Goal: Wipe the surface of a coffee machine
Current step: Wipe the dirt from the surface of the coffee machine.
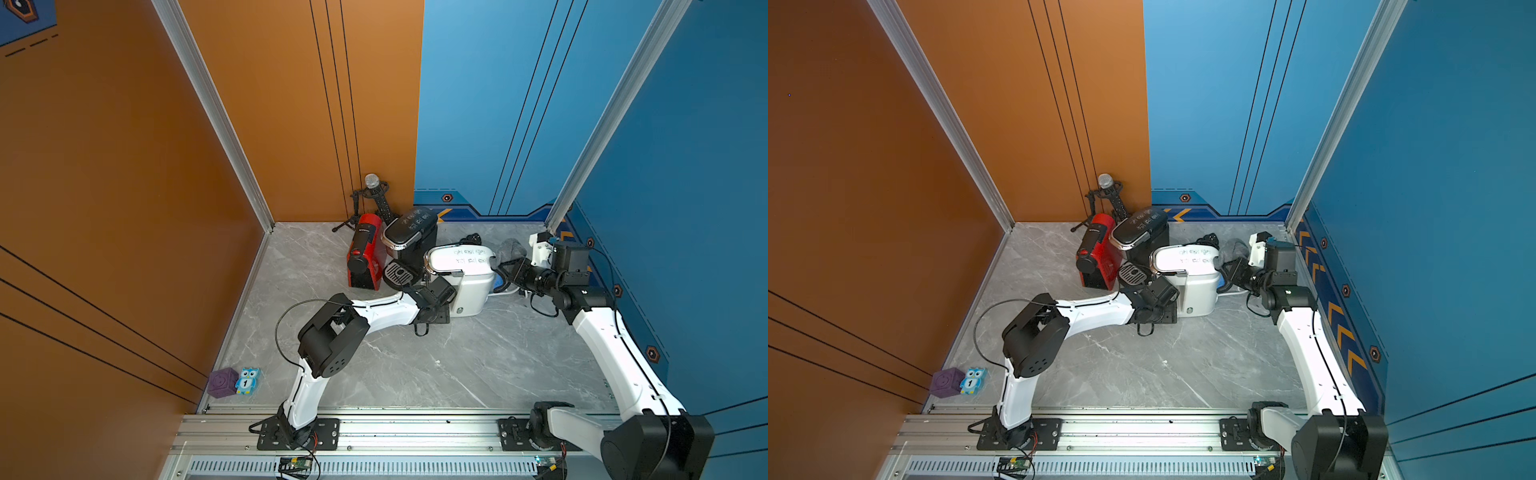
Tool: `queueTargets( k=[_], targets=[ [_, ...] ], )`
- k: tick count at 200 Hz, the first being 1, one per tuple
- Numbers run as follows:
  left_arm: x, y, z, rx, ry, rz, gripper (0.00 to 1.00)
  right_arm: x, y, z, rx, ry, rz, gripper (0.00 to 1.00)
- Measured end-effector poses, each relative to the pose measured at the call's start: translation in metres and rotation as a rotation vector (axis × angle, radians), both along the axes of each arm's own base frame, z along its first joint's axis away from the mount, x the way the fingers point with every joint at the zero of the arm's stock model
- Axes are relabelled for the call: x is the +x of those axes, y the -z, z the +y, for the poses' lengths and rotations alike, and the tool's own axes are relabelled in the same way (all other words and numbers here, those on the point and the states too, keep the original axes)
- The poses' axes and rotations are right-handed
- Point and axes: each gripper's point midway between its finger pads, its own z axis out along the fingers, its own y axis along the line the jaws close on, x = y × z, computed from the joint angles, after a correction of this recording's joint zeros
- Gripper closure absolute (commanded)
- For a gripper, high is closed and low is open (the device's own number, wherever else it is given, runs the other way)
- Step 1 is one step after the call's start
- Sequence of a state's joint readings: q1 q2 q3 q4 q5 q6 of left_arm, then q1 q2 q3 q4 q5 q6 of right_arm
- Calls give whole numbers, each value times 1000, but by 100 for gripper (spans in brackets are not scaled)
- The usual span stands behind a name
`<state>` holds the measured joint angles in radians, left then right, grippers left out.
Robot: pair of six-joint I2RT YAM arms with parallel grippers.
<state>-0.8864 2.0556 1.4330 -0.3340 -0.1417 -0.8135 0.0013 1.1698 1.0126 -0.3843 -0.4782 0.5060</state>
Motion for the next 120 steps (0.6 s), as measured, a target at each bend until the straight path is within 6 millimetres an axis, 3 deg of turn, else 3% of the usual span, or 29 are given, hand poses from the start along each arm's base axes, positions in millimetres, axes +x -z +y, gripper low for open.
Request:
queueTargets(
  k=[29, 61, 73, 93, 120],
  targets=[
    [-1, 1, 0, -2, -16, 11, 24, 1, 40, -3, -10, 16, 48, 89],
    [0, -2, -7, -9, -13, 9, 24, -5, 120, -11, -35, 46, 246, 89],
    [-2, -4, -12, -12, -3, 6, 24, -8, 141, -12, -42, 52, 307, 89],
    [-7, 0, -24, -11, 26, 8, 24, -5, 150, -15, -47, 62, 334, 89],
    [-25, 3, -52, -25, 96, 10, 24, 14, 143, -15, -45, 59, 322, 89]
  ],
)
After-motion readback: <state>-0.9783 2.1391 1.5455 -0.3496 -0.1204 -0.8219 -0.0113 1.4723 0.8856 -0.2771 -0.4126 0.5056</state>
